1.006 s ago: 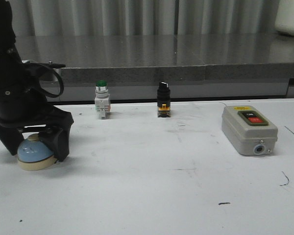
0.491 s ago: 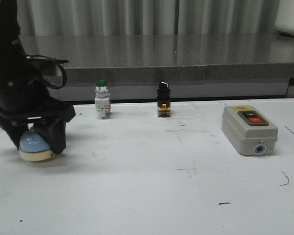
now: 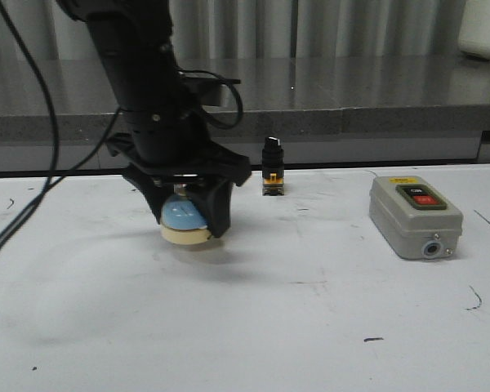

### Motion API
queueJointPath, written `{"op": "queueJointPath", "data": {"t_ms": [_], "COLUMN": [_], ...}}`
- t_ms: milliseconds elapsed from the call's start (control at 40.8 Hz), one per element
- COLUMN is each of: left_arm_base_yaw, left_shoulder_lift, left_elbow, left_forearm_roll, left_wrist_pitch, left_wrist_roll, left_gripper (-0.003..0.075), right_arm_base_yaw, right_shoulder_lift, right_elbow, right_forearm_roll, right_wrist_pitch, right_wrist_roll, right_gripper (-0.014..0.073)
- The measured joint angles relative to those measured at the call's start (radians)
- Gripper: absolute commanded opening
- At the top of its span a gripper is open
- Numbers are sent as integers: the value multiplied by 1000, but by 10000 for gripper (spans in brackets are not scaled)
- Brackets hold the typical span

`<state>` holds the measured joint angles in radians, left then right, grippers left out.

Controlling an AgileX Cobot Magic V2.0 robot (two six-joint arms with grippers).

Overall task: Place and press bell with both arms
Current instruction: 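Carry the bell with the left gripper toward the table center and set it down, then open the left gripper and lift it away from the bell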

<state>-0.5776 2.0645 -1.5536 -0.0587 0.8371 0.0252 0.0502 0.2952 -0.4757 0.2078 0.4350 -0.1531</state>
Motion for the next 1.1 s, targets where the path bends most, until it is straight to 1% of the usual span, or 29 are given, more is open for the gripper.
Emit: {"op": "queueJointPath", "data": {"t_ms": [147, 221, 294, 344, 417, 466, 540, 810, 883, 933, 1055, 1104], "left_arm_base_yaw": [-35, -42, -42, -42, -42, -42, -42, -42, -42, -35, -2, 16], "left_shoulder_lift": [59, 71, 74, 74, 74, 74, 74, 50, 16, -16, -109, -146], "left_elbow": [-55, -61, -63, -66, -65, -65, -65, -79, -81, -83, -67, -47], "left_forearm_roll": [0, -2, -2, -2, -2, -2, -2, 0, 2, 2, 2, 2], "left_wrist_pitch": [8, 10, 14, 15, 15, 15, 15, 43, 53, 62, 70, 70], "left_wrist_roll": [0, 0, 0, 0, 0, 0, 0, 0, 0, 0, 9, 9], "left_gripper": [246, 273, 348, 430, 533, 578, 615, 605, 573, 531, 321, 250], "right_arm_base_yaw": [0, 0, 0, 0, 0, 0, 0, 0, 0, 0, 0, 0], "right_shoulder_lift": [0, 0, 0, 0, 0, 0, 0, 0, 0, 0, 0, 0], "right_elbow": [0, 0, 0, 0, 0, 0, 0, 0, 0, 0, 0, 0], "right_forearm_roll": [0, 0, 0, 0, 0, 0, 0, 0, 0, 0, 0, 0], "right_wrist_pitch": [0, 0, 0, 0, 0, 0, 0, 0, 0, 0, 0, 0], "right_wrist_roll": [0, 0, 0, 0, 0, 0, 0, 0, 0, 0, 0, 0], "right_gripper": [-59, -59, -59, -59, -59, -59, -59, -59, -59, -59, -59, -59]}}
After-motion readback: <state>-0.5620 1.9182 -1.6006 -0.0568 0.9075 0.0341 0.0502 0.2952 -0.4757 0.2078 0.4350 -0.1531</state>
